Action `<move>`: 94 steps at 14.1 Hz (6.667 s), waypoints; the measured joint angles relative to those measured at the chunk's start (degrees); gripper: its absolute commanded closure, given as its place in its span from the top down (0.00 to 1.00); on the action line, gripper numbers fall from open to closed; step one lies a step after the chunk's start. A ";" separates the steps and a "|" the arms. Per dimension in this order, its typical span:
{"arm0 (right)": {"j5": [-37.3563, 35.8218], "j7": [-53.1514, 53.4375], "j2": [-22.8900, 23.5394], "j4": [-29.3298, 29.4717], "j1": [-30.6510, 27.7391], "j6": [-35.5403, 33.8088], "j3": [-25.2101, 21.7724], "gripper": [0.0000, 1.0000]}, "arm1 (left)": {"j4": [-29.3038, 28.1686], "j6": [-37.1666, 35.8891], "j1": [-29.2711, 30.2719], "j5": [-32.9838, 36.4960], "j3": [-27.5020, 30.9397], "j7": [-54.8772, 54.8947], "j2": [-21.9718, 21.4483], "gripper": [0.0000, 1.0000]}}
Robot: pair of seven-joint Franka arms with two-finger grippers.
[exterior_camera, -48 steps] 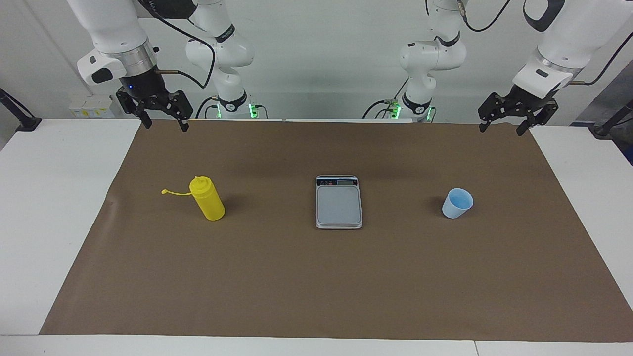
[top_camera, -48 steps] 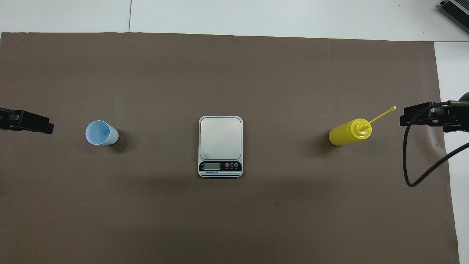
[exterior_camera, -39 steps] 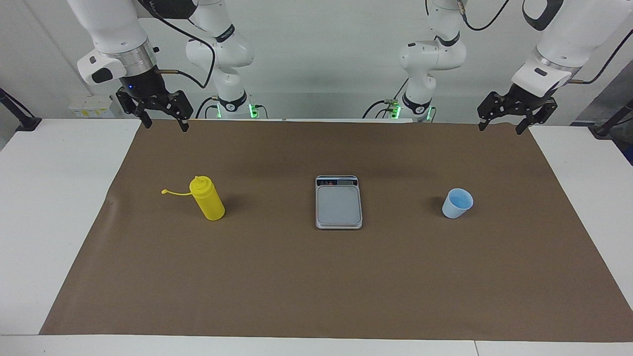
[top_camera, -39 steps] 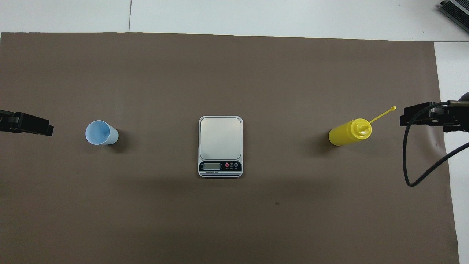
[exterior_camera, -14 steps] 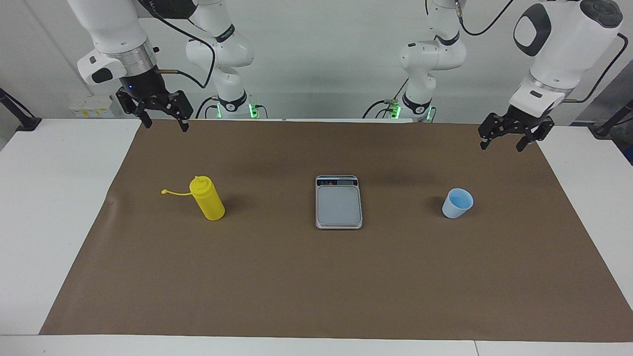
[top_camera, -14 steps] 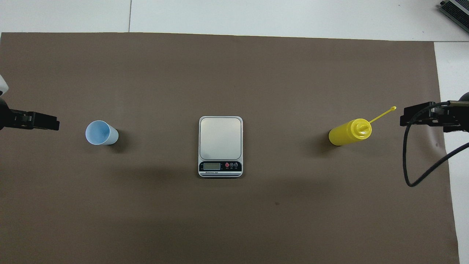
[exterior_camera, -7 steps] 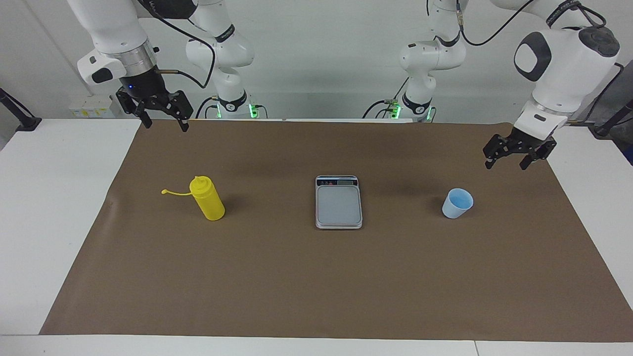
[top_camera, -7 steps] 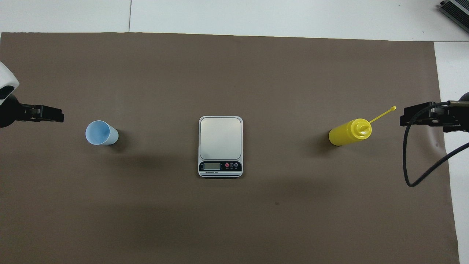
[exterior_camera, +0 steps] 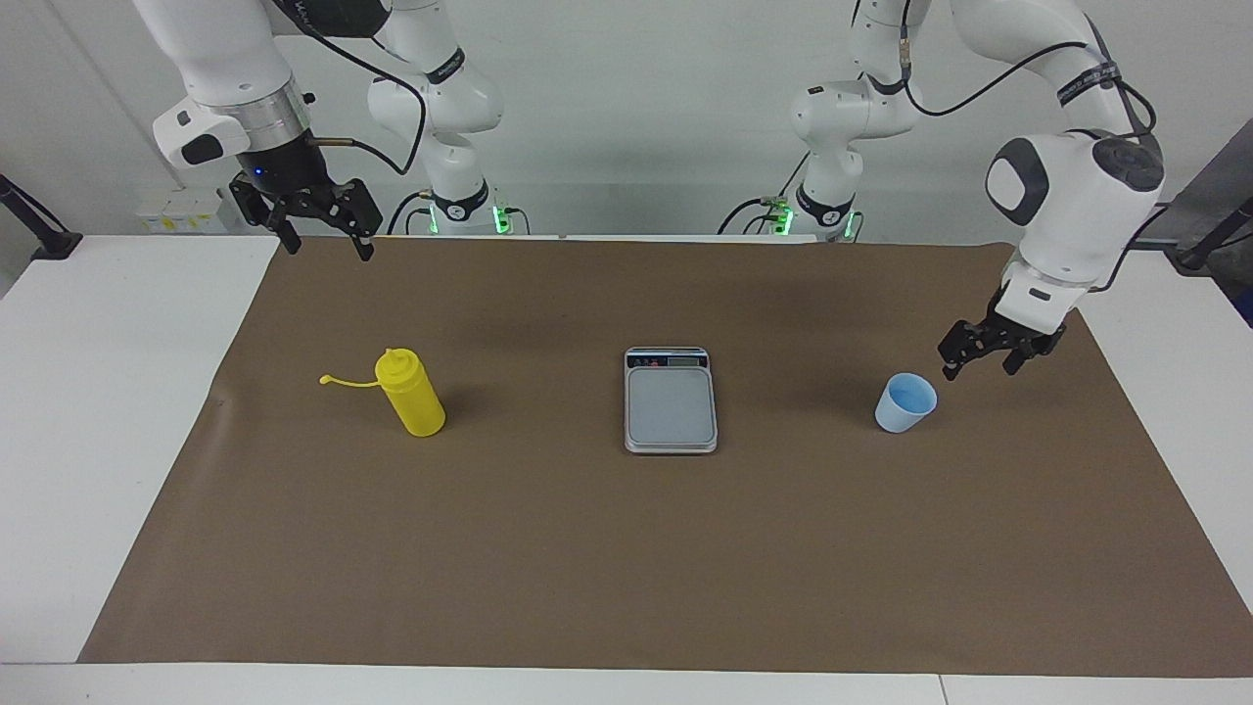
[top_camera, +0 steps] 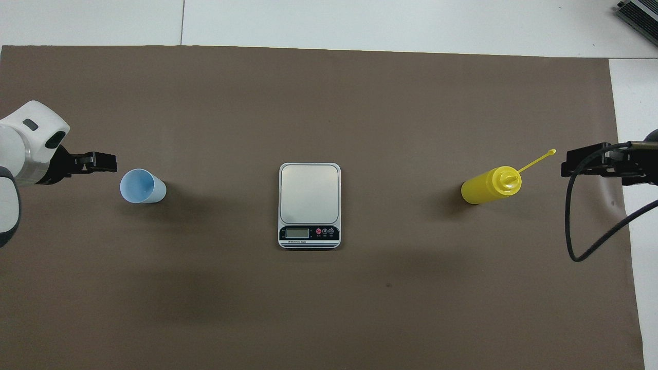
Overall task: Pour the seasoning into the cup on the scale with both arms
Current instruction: 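Reach the left gripper to the light-blue cup and grasp it, then lift the blue cup with the left gripper and lower it onto the scale, then open the left gripper and withdraw it from the cup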
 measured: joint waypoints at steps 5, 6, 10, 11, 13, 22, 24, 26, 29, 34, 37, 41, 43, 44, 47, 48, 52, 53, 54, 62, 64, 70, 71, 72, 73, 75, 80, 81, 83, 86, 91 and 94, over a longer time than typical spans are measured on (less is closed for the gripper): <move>0.00 0.00 0.00 0.00 0.00 0.00 0.00 1.00 | -5.35 6.26 0.00 0.00 -0.08 -5.38 0.07 1.00; 0.00 0.00 0.00 0.00 0.00 0.00 0.00 1.00 | -6.00 6.96 0.00 0.00 -0.10 -5.90 0.06 1.00; 0.00 0.00 0.00 0.00 0.00 0.00 0.00 1.00 | -9.65 10.27 0.00 0.00 -0.18 -6.75 0.06 1.00; 0.00 0.00 0.00 0.00 0.00 0.00 0.00 1.00 | -10.72 10.96 0.00 0.00 -0.22 -6.85 0.06 1.00; 0.00 0.00 0.00 0.00 0.00 0.00 0.00 1.00 | -12.41 11.74 0.00 0.00 -0.27 -7.19 0.02 1.00; 0.00 0.00 0.00 0.00 0.00 0.00 0.00 1.00 | -13.70 11.24 -0.17 -0.01 -0.98 -9.81 -0.53 0.00; 0.00 0.00 0.00 0.00 0.00 0.00 0.00 1.00 | -13.27 10.79 -0.17 -0.01 -0.98 -9.83 -0.61 0.00; 0.00 0.00 0.00 0.00 0.00 0.00 0.00 1.00 | -11.66 9.39 -0.20 -0.12 -1.07 -9.83 -0.70 0.00; 0.00 0.00 -0.01 0.00 0.00 0.00 0.00 1.00 | -6.13 1.68 -0.27 -0.11 -1.20 -9.82 -0.70 0.00; 0.00 0.00 -0.02 0.00 0.00 0.00 0.00 1.00 | 5.93 -12.68 -2.29 -0.91 -1.68 -9.81 -0.98 0.00; 0.00 0.00 -0.02 0.00 0.00 0.00 0.00 1.00 | 10.25 -16.88 -6.30 -3.77 -2.07 -10.99 -1.11 0.00; 0.00 0.00 -0.02 0.00 0.00 0.00 0.00 1.00 | 13.23 -16.83 -11.68 -5.92 -2.47 -17.62 -1.03 0.00; 0.00 0.00 -0.02 0.00 0.00 0.00 0.00 1.00 | 13.37 -15.06 -15.57 -5.97 -2.61 -21.74 -0.41 0.00; 0.00 0.00 -0.02 0.00 0.00 0.00 0.00 1.00 | 13.34 -13.85 -17.70 -5.99 -2.63 -23.70 0.54 0.00; 0.00 0.00 -0.02 0.00 0.00 0.00 0.00 1.00 | 13.33 -9.33 -22.82 -5.99 -2.71 -27.40 4.05 0.00; 0.00 0.00 -0.02 0.00 0.00 0.00 0.00 1.00 | 13.33 -8.24 -23.97 -5.99 -2.70 -27.67 4.73 0.00; 0.00 0.00 -0.02 -0.01 0.00 0.00 0.00 1.00 | 13.20 -7.00 -27.26 -5.99 -2.67 -30.64 5.70 0.00; 0.00 0.00 -0.02 -0.01 0.00 0.00 0.00 1.00 | 13.15 -6.84 -27.65 -5.99 -2.68 -31.16 5.81 0.00; 0.00 0.00 -0.02 -0.01 0.00 0.00 0.00 1.00 | 13.06 -6.21 -28.25 -5.99 -2.64 -31.83 6.13 0.00; 0.00 0.00 -0.02 -0.01 0.00 0.00 0.00 1.00 | 12.81 -3.52 -32.89 -5.79 -2.34 -36.50 11.66 0.00; 0.00 0.00 -0.02 -0.01 0.00 0.00 0.00 1.00 | 12.63 -3.52 -33.00 -5.57 -2.33 -36.54 11.68 0.00; 0.00 0.00 -0.02 -0.01 0.00 0.00 0.00 1.00 | 10.70 -1.50 -33.51 -5.47 -2.41 -37.52 11.68 0.00; 0.00 0.00 -0.02 -0.01 0.00 0.00 0.00 1.00 | 10.15 -0.58 -33.84 -5.47 -2.39 -37.94 11.68 0.00; 0.00 0.00 -0.02 -0.01 0.00 0.00 0.00 1.00 | 9.80 -0.05 -34.09 -5.47 -2.39 -38.24 11.68 0.00; 0.00 0.00 -0.02 -0.01 0.00 0.00 0.00 1.00 | 9.66 0.30 -34.21 -5.46 -2.39 -38.37 11.68 0.00; 0.00 0.00 -0.02 -0.01 0.00 0.00 0.00 1.00 | 9.63 0.46 -34.25 -5.46 -2.35 -38.43 11.68 0.00; 0.00 0.00 -0.02 -0.01 0.00 0.00 0.00 1.00 | 9.59 0.51 -34.25 -5.45 -2.28 -38.48 11.68 0.05; 0.00 0.00 -0.02 -0.01 0.00 0.00 0.00 1.00 | 9.57 0.51 -34.25 -5.44 -2.22 -38.49 11.68 0.05; 0.00 0.00 -0.02 -0.01 0.00 0.00 0.00 1.00 | 9.51 0.52 -34.22 -5.33 -1.97 -38.50 11.68 0.07; 0.00 0.00 -0.02 -0.01 0.00 0.00 0.00 1.00 | 9.45 0.56 -34.18 -4.79 -1.80 -38.50 11.68 1.00; 0.00 0.00 -0.02 -0.01 0.00 0.00 0.00 1.00 | 9.53 0.63 -34.14 -4.77 -1.71 -38.81 11.59 1.00; 0.00 0.00 -0.02 -0.01 0.00 0.00 0.00 1.00 | 10.94 -2.06 -33.01 -4.71 -0.87 -38.81 9.90 1.00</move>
